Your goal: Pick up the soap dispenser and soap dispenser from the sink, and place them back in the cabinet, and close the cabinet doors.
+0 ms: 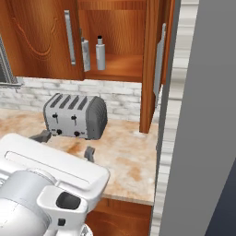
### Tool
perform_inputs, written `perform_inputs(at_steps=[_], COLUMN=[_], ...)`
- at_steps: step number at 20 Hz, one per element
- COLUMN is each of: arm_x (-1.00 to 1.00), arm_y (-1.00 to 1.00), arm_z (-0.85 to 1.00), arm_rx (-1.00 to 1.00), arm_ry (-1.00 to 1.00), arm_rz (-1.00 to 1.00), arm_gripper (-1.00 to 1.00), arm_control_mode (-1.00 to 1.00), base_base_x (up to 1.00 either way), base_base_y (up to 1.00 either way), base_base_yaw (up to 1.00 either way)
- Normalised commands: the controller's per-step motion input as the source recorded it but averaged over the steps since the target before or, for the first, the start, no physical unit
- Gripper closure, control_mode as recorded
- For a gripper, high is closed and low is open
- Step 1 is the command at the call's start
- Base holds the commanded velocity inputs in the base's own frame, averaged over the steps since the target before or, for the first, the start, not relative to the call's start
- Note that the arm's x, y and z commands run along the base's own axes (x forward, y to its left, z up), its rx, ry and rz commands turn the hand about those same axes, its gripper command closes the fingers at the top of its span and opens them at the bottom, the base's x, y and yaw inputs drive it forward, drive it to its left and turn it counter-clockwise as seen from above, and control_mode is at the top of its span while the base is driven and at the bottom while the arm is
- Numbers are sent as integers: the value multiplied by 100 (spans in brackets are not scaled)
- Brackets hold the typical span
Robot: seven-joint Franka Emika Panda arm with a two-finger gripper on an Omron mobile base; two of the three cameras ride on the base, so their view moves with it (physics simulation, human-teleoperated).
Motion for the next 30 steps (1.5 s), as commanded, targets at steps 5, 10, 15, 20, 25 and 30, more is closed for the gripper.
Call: perform_inputs(at_steps=[5, 10, 15, 20, 25, 30], arm_x=[24, 34, 16, 18, 18, 14], arm_y=[-5, -7, -17, -13, -5, -17], arm_z=[-12, -9, -8, -5, -4, -4], arm_rx=[-5, 0, 0, 0, 0, 0], arm_ry=[-6, -2, -3, -1, -1, -1], arm_rz=[7, 4, 0, 0, 0, 0], arm_gripper=[-100, -100, -100, -100, -100, -100], arm_control_mode=[-100, -100, -100, -100, -100, -100], base_base_x=[0, 0, 0, 0, 0, 0], base_base_y=[0, 0, 0, 0, 0, 0], base_base_yaw=[0, 0, 0, 0, 0, 0])
